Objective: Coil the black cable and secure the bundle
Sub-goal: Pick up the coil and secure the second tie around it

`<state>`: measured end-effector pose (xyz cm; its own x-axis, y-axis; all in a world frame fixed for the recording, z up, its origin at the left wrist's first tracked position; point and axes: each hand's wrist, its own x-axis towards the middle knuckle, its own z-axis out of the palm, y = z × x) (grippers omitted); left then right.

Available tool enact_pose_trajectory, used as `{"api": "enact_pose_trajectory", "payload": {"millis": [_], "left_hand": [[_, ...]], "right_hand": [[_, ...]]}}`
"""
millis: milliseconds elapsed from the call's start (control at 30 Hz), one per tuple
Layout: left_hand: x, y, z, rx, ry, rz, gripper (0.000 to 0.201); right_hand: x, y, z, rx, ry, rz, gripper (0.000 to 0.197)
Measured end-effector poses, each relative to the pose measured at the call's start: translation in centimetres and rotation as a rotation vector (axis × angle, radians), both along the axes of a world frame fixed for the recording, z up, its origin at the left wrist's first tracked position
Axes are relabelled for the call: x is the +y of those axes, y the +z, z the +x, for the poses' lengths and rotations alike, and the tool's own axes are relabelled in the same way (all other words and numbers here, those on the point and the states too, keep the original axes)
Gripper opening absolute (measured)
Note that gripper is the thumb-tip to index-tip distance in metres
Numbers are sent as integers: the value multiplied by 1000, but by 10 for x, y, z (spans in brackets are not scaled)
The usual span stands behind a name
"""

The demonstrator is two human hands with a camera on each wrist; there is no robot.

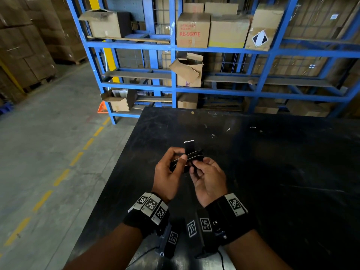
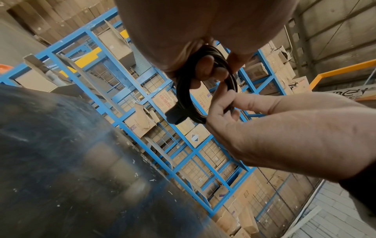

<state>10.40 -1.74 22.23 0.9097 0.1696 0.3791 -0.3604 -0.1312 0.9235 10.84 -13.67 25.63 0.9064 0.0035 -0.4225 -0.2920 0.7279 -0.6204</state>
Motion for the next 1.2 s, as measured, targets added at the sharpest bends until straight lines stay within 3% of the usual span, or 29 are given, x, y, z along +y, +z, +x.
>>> {"api": "enact_pose_trajectory", "payload": {"millis": [167,300,467,600,667,767,933,1033,1200], "left_hand": [[5,4,2,-40,46,78,19],[11,0,4,-23,94,127,21],[16,-1,2,20,86,123,24],[16,0,1,31,98,131,24],[16,-1,1,41,100,131,23],[17,-2,0,58,107,151,19],[19,1,-6,19,76,268,14],[20,5,-9,31,26,351,13],[24,9,-12,21,-78,450,13]], "right_hand": [[-4,0,-5,-119,33,-149,19],[-5,-7,-9,-276,71,-493,9],[-9,-18,-15,-520,86,-888,25],[-11,-22,-17,-813,-64,-1319,26],[-14,-23,-14,-956,-120,-1431,18],[-23,-19,-7,-1004,-129,-1459,8],[-38,-12,3,-1080,-56,-1523,9],[-44,-10,8,-1122,29,-1473,10],[-50,-10,12,-1041,167,-1355,10]]}}
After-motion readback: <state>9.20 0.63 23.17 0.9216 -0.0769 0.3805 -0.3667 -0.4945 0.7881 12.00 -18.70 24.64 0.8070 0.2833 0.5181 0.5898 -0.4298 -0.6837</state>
